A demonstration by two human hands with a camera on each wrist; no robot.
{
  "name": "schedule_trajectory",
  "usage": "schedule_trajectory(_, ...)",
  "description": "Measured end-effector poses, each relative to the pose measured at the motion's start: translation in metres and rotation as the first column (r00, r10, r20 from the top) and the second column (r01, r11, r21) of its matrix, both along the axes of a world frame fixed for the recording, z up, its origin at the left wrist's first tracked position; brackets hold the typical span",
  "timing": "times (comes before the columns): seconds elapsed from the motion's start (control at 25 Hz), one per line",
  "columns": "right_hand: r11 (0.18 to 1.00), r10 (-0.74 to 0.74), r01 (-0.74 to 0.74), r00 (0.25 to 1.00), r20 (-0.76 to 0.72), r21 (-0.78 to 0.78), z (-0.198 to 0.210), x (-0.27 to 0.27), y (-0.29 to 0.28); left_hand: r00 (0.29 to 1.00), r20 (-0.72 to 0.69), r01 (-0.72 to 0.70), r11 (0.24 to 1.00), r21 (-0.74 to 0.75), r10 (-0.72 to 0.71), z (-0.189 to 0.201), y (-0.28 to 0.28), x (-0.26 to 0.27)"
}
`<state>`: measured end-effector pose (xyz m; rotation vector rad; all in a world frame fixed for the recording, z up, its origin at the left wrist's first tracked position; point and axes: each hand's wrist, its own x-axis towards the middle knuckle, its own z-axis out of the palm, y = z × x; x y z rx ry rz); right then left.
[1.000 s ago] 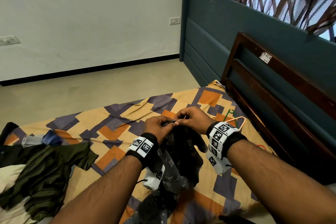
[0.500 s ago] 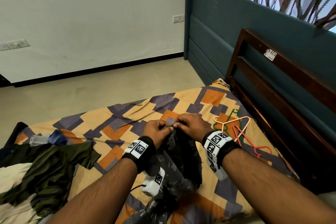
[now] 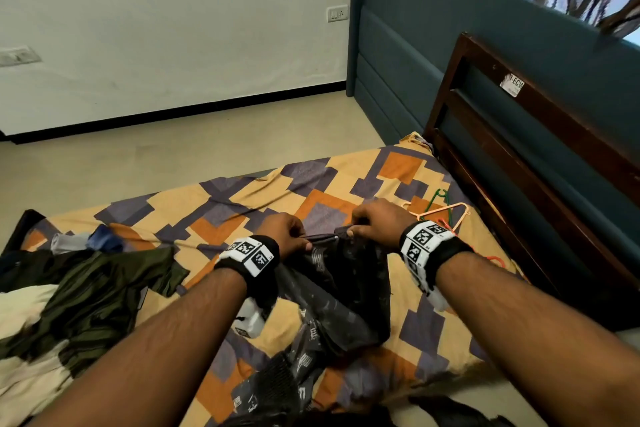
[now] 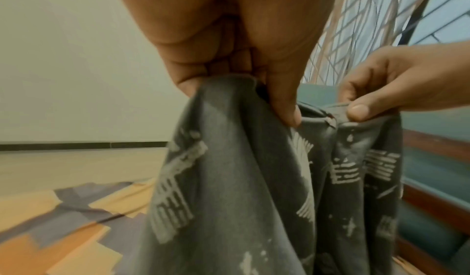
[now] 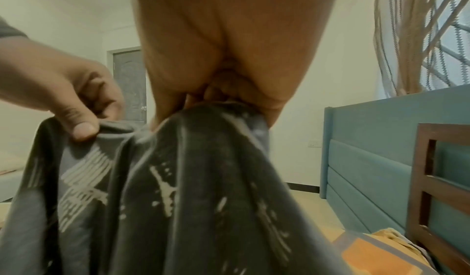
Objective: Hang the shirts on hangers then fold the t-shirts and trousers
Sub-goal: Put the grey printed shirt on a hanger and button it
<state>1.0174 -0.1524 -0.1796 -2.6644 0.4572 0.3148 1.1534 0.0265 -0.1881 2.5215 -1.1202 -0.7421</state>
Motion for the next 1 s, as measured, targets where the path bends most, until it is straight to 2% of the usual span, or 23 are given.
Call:
schedule_trajectory(0.08,0.993,0.024,-0.016,0.998,-0.062,0.114,0.001,-0.005,-0.005,0.997,0.068,0.033,0.992,0.119,-0.042,0.001,0.009,0.007)
schedule_trajectory(0.16,0.990,0.009,0.002,0.997,-0.078,0.145,0.001,-0.008,-0.005,0.987,0.133,0.062,0.976,0.210,-0.091,0.001,0.016,0.011)
schedule_trajectory(0.28,0.991,-0.039,0.044,0.999,-0.037,0.129,0.003,-0.009,-0.002,0.985,0.142,0.065,0.975,0.212,-0.096,0.001,0.024,0.018)
schedule_trajectory(0.36,0.990,-0.072,0.072,0.997,0.000,0.125,0.004,-0.008,-0.001,0.989,0.063,0.123,0.979,0.165,-0.135,-0.005,0.029,0.019)
schedule_trajectory(0.44,0.984,-0.122,0.118,0.992,0.022,0.133,0.005,-0.009,0.000,0.985,-0.091,0.153,0.985,0.082,-0.146,-0.012,0.037,0.019)
schedule_trajectory(0.56,0.985,-0.153,0.151,0.988,0.012,0.087,0.007,-0.010,0.001,0.959,-0.279,0.025,0.998,-0.064,-0.042,-0.010,0.049,0.021)
schedule_trajectory(0.6,0.986,-0.154,0.153,0.988,0.002,0.069,0.007,-0.009,0.002,0.966,-0.257,-0.017,0.994,-0.108,-0.011,-0.008,0.052,0.023)
schedule_trajectory(0.72,0.986,-0.159,0.161,0.986,-0.048,0.042,0.005,-0.001,0.010,0.998,0.004,-0.065,0.985,-0.158,0.066,-0.003,0.052,0.024)
schedule_trajectory(0.76,0.988,-0.152,0.154,0.986,-0.071,0.025,0.004,0.002,0.013,0.995,0.063,-0.072,0.989,-0.130,0.081,-0.003,0.049,0.024)
schedule_trajectory(0.84,0.990,-0.136,0.139,0.985,-0.103,0.025,0.003,0.008,0.018,0.989,0.143,-0.039,0.999,0.019,0.036,-0.006,0.043,0.027)
schedule_trajectory(0.92,0.985,-0.104,0.121,0.986,-0.132,0.126,-0.001,0.011,0.021,0.987,0.159,-0.019,0.997,0.079,0.006,-0.007,0.041,0.029)
schedule_trajectory(1.0,0.917,-0.155,0.183,0.982,-0.104,0.354,-0.009,0.009,0.022,0.995,0.062,-0.080,0.994,-0.069,0.084,-0.009,0.040,0.030)
